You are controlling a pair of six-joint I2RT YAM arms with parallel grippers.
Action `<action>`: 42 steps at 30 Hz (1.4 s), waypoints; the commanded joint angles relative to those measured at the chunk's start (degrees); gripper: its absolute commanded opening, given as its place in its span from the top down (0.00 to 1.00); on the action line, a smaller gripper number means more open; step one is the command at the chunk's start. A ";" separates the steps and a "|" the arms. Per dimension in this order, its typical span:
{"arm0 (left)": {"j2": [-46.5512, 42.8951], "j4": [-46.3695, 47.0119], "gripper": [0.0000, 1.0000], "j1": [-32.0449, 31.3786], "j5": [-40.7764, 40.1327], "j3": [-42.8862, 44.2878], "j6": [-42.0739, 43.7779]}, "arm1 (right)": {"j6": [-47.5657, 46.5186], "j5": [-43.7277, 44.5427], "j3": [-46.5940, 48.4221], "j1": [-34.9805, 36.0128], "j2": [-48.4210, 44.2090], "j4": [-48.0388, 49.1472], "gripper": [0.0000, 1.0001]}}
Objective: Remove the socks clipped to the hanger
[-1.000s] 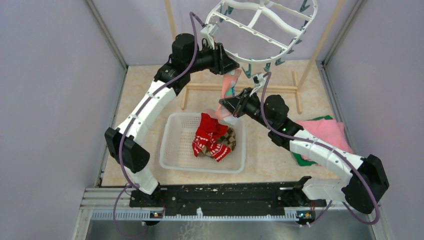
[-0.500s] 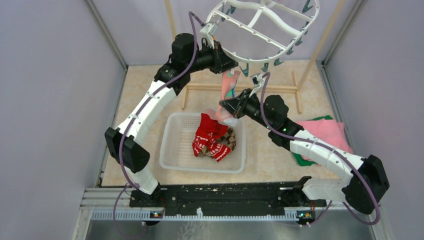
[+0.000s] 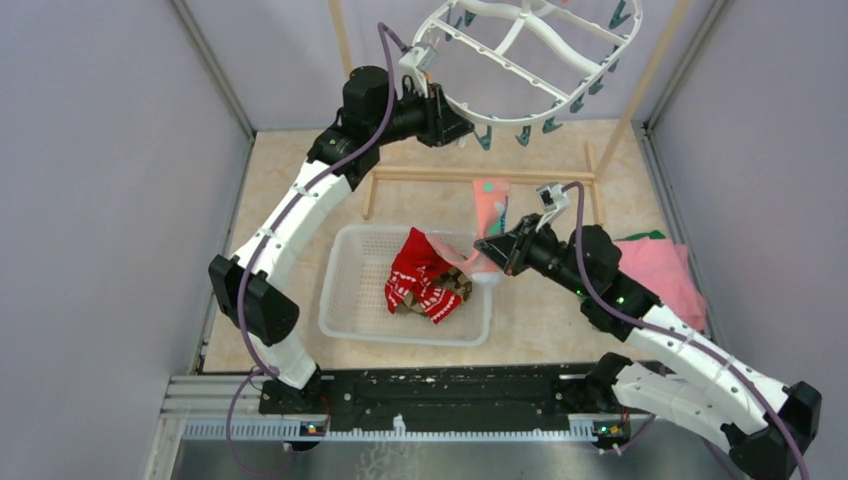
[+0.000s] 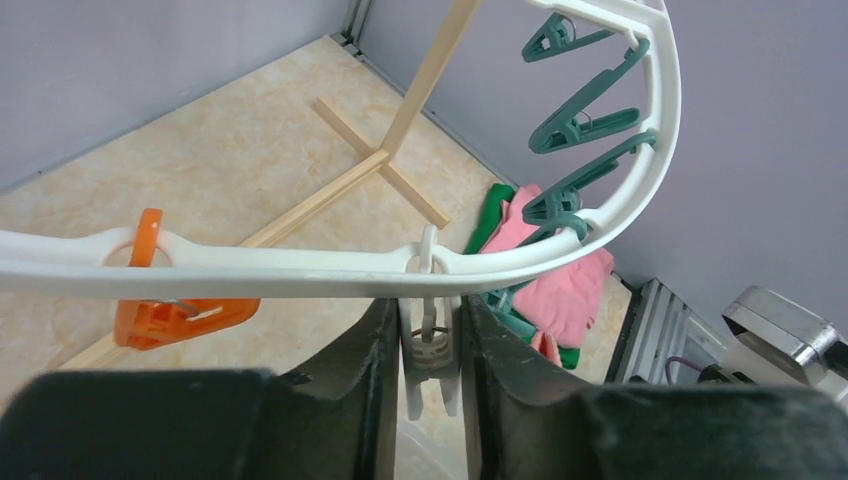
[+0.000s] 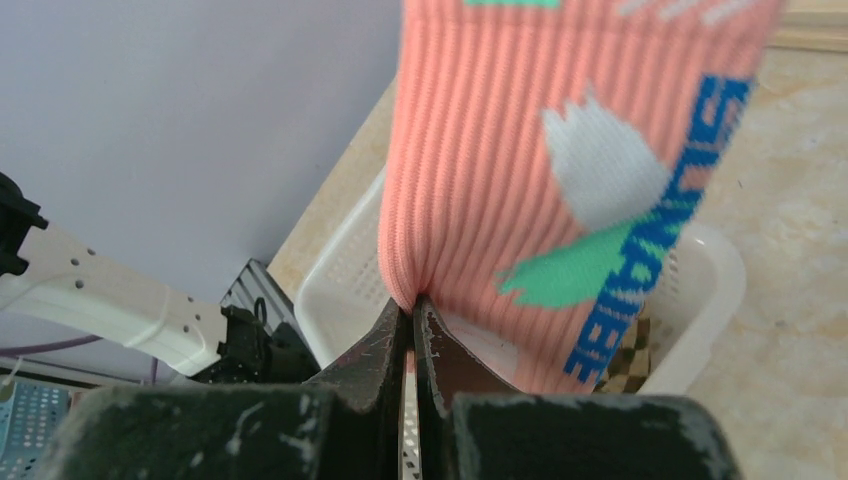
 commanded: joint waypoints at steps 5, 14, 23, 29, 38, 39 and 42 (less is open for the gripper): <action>-6.25 -7.01 0.03 0.83 -2.87 -2.63 6.58 | -0.70 -0.11 3.23 0.20 -3.65 -8.71 1.00; -15.55 -15.79 0.01 7.01 -0.97 -16.31 14.24 | -2.84 -4.66 15.84 2.09 6.11 -10.71 1.00; -24.93 -22.20 0.01 15.80 -11.03 -26.24 24.96 | -4.84 -3.38 35.89 11.18 16.13 -13.18 1.00; -23.48 -24.96 0.01 20.91 -18.77 -23.50 29.49 | -4.93 -1.98 34.87 13.79 21.26 -10.62 1.00; -23.43 -22.60 0.01 26.02 -17.29 -24.99 30.60 | -8.71 1.35 26.32 13.81 31.53 -5.39 1.00; -23.46 -22.61 0.01 26.43 -16.39 -25.12 30.69 | -8.82 2.25 24.55 13.82 32.19 -4.74 1.00; -23.49 -22.46 0.01 26.94 -14.18 -25.75 30.64 | -9.92 4.31 20.47 13.82 34.27 -4.95 1.00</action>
